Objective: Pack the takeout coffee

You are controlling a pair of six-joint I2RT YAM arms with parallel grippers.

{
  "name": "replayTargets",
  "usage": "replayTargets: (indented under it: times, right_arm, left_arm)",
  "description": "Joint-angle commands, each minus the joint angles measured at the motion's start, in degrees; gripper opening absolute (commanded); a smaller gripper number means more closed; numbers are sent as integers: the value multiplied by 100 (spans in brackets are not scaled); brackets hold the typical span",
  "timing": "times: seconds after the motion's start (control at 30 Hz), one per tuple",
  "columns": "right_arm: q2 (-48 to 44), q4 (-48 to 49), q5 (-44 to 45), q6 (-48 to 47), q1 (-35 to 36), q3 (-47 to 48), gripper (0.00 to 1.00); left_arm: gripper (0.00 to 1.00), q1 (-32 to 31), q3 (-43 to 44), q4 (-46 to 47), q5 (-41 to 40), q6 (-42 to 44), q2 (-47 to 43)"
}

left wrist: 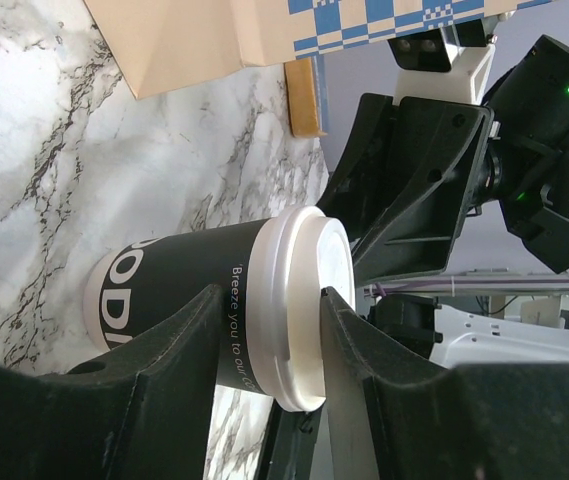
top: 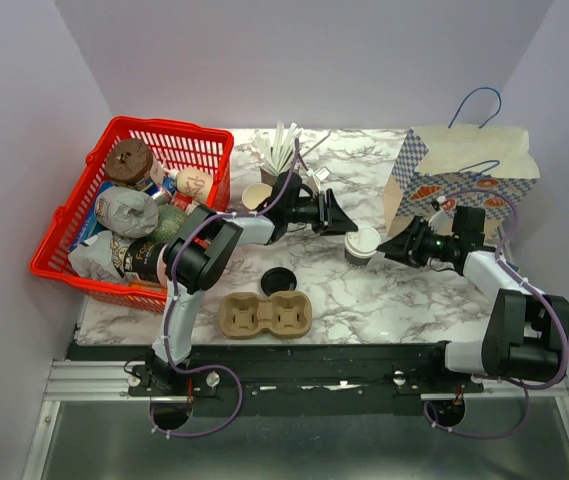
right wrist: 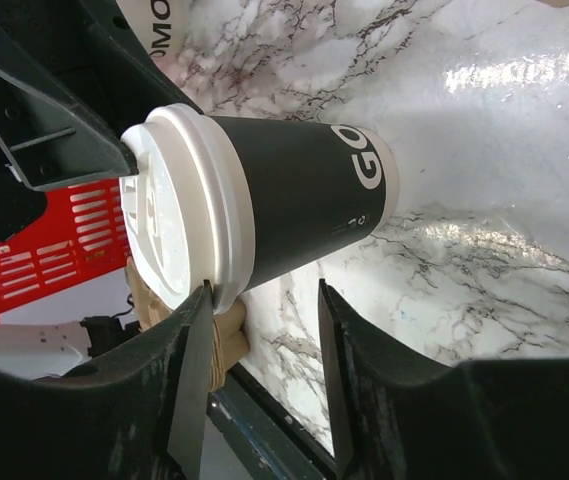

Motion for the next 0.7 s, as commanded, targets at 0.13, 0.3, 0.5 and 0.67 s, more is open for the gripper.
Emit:
replayTargets:
  times: [0.13,0.3,0.5,0.67]
  right_arm:
    - [-333,-209,660,-524,-61,-549,66]
    - [-825,62,115,-594,-52,-549,77]
    - [-861,608,-88,-313,-61,-470,81]
    - [-913,618,-167,-452,-52,-172,82]
  left_arm:
    - [60,73,62,79,83,140,226]
    - [66,82,282,610,347,7,93]
    - [74,90,563,-354,173,806,-188]
    - [75,99,817,-1278,-48,1422,-328]
